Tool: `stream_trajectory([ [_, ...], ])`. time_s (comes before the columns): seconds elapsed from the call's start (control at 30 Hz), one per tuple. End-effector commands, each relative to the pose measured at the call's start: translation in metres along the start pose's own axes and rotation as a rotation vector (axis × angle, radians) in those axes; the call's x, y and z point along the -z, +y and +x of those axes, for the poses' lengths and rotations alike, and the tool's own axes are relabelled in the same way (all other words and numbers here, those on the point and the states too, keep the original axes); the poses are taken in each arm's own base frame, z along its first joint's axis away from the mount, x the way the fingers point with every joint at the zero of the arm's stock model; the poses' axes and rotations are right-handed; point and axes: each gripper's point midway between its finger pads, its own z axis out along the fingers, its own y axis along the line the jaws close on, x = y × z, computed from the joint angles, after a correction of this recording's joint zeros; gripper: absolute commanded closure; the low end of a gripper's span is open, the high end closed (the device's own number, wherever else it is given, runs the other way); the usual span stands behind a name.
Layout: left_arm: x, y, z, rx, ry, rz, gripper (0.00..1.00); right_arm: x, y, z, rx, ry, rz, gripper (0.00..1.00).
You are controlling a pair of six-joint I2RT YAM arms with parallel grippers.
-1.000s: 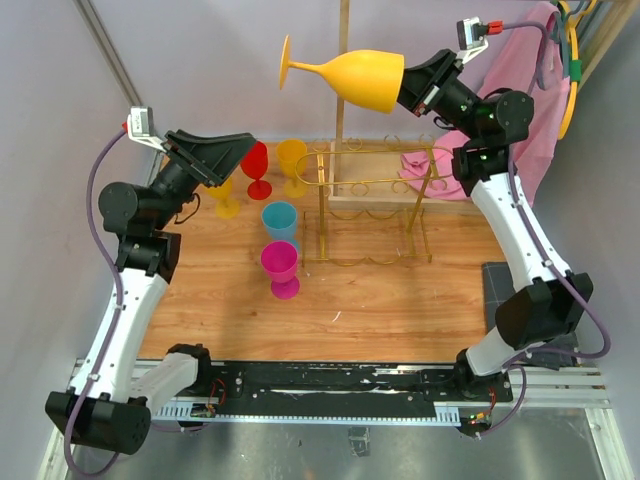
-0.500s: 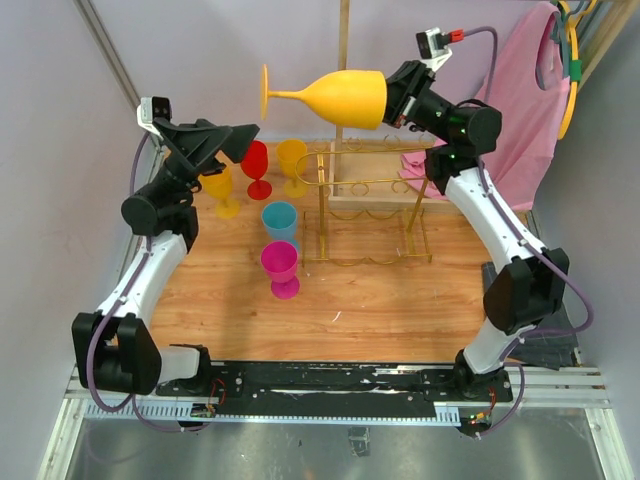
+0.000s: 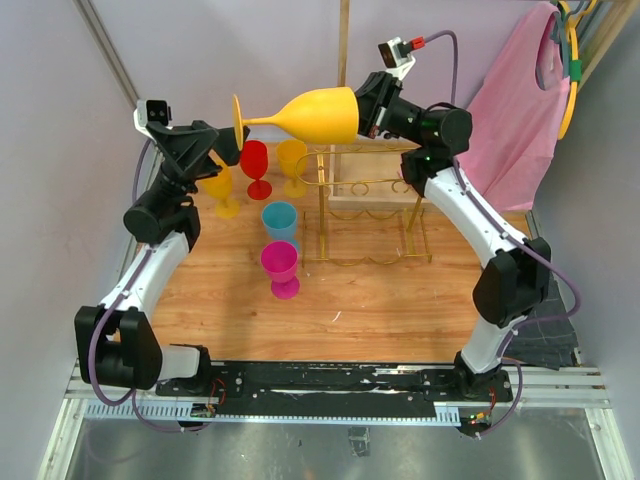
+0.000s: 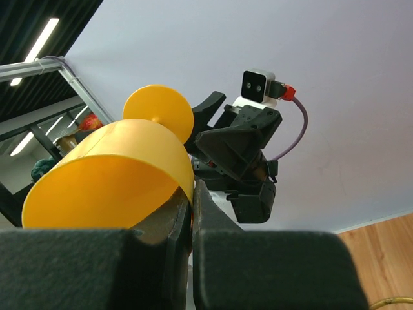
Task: Place the wine glass upside down on the wine glass rack
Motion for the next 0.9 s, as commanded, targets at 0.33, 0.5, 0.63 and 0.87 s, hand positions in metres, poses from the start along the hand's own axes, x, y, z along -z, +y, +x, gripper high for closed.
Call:
stream_trajectory([
  [0.33, 0.011, -0.058, 0.02, 0.139, 0.067, 0.208, 0.58, -0.02, 0.014, 0.011, 0.062, 0.035, -0.081, 0.99],
  [0.5, 0.01, -0.062, 0.025, 0.13, 0.083, 0.205, 0.81, -0.023, 0.011, 0.01, 0.056, 0.035, -0.081, 0.99],
  [0.63, 0.012, -0.064, 0.027, 0.133, 0.083, 0.207, 0.94, -0.025, 0.01, 0.009, 0.055, 0.035, -0.082, 0.99],
  [0.87, 0.009, -0.08, 0.029, 0.122, 0.096, 0.256, 1.0, -0.024, 0.012, 0.011, 0.061, 0.042, -0.082, 0.88],
])
